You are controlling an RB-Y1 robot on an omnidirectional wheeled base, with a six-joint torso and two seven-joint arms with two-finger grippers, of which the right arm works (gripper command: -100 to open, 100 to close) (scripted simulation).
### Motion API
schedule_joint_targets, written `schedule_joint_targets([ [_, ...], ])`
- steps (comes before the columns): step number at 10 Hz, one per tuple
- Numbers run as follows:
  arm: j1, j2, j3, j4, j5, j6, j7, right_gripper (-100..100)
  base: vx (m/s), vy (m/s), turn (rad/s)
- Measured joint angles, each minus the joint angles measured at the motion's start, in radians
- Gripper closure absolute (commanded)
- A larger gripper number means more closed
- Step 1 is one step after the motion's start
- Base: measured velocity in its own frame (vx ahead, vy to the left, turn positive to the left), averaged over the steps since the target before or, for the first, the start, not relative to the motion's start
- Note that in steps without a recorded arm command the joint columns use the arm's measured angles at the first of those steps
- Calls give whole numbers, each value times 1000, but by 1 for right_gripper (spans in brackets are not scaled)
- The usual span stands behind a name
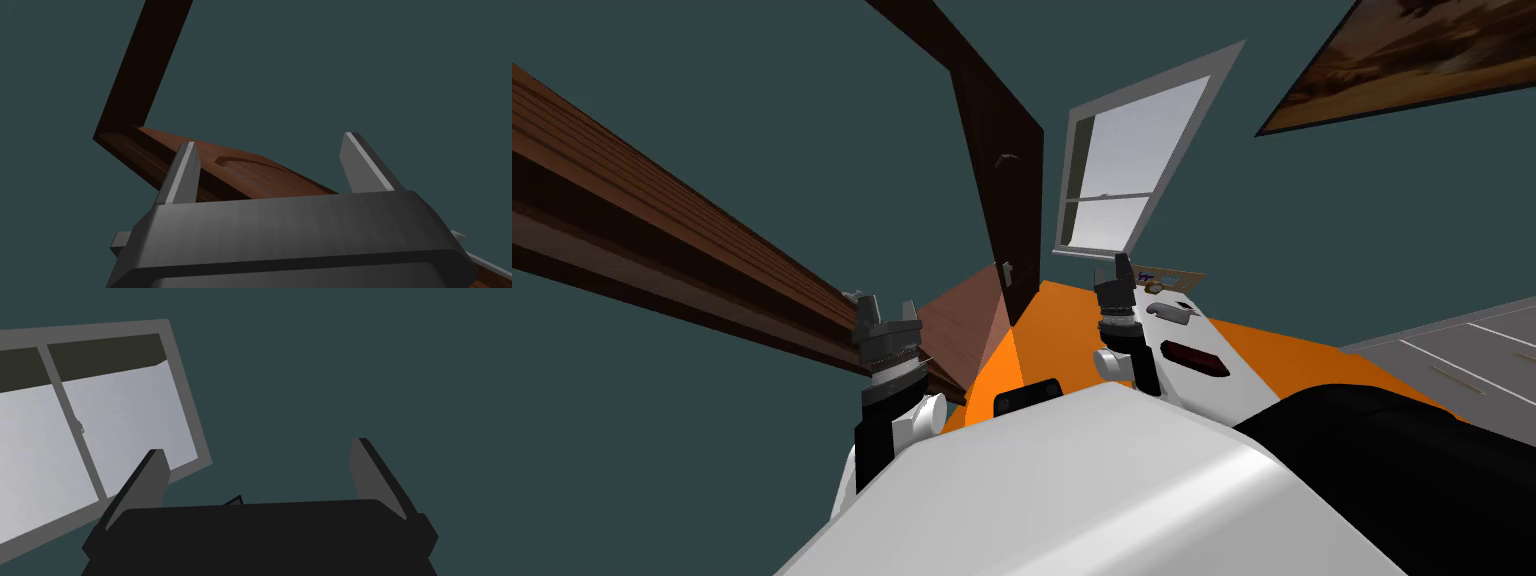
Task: Push the door open
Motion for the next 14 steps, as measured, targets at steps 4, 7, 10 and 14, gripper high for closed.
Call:
schedule_joint_targets([
  [4, -41, -17, 9, 72, 8, -6, -23, -100, 47, -62, 38],
  [7, -78, -27, 23, 139, 18, -11, -42, -100, 61, -45, 48],
  [10, -121, -38, 33, 201, 28, -7, -63, -100, 60, -44, 48],
  [14, -197, -56, 47, 335, 42, -22, -98, -100, 79, -66, 78],
])
